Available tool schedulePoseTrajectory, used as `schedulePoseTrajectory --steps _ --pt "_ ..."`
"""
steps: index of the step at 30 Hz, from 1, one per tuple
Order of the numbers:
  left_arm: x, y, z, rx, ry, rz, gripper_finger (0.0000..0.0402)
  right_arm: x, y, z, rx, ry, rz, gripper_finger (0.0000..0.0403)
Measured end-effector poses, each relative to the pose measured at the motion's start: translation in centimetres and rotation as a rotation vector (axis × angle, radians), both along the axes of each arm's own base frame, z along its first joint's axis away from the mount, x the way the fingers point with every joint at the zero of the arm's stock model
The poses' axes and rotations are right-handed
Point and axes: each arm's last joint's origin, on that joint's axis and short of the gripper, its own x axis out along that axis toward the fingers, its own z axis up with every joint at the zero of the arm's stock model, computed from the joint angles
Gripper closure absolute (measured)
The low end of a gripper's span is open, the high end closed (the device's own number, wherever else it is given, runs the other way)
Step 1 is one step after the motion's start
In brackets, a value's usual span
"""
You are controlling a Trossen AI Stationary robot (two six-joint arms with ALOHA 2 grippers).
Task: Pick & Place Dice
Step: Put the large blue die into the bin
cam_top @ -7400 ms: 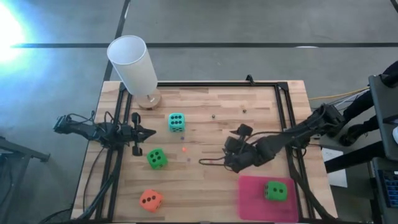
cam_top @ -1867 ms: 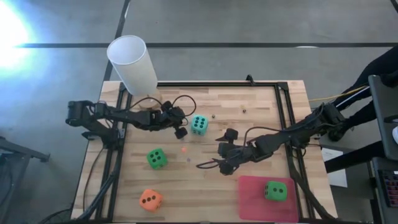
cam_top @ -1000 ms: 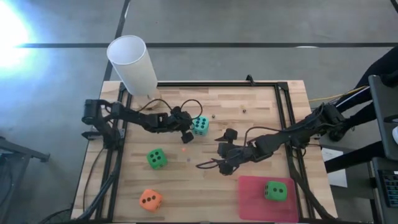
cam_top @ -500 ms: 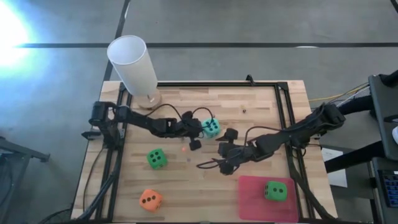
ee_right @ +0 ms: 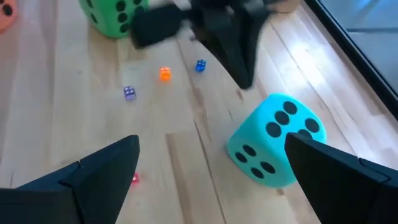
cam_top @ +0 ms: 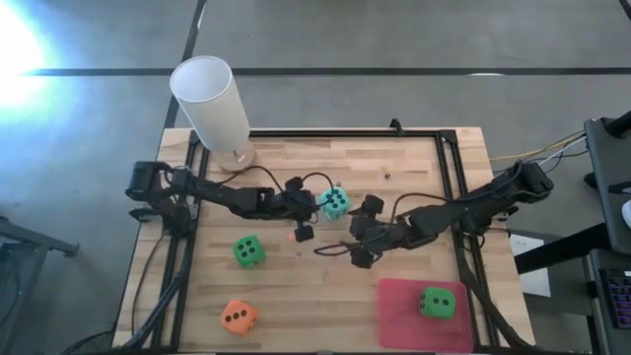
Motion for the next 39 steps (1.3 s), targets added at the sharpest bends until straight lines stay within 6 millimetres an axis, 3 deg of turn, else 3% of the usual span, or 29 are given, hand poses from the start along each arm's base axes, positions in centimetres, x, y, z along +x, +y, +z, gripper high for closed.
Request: schedulePoseTrajectory --steps 9,15,23,39 --pt "-2.6 -2.8 3.6 0.039 -0.118 -0.041 0.0382 0.4 -2.3 -0.1 0.095 -0.022 -0.146 0.0003" --pt "-4.3 -4.7 5.0 0.056 -0.166 -0.078 0.0382 0.8 -5.0 -0.2 0.198 -0.052 -0.305 0.0003" --pt "-5.2 -6.2 6.0 0.08 -0.197 -0.113 0.0382 1.3 -8.0 -0.1 0.31 -0.051 -0.385 0.0003" --pt "-6.3 -6.5 7.3 0.088 -0.205 -0.137 0.0382 1.2 -8.4 -0.2 0.305 -0.079 -0.455 0.0003"
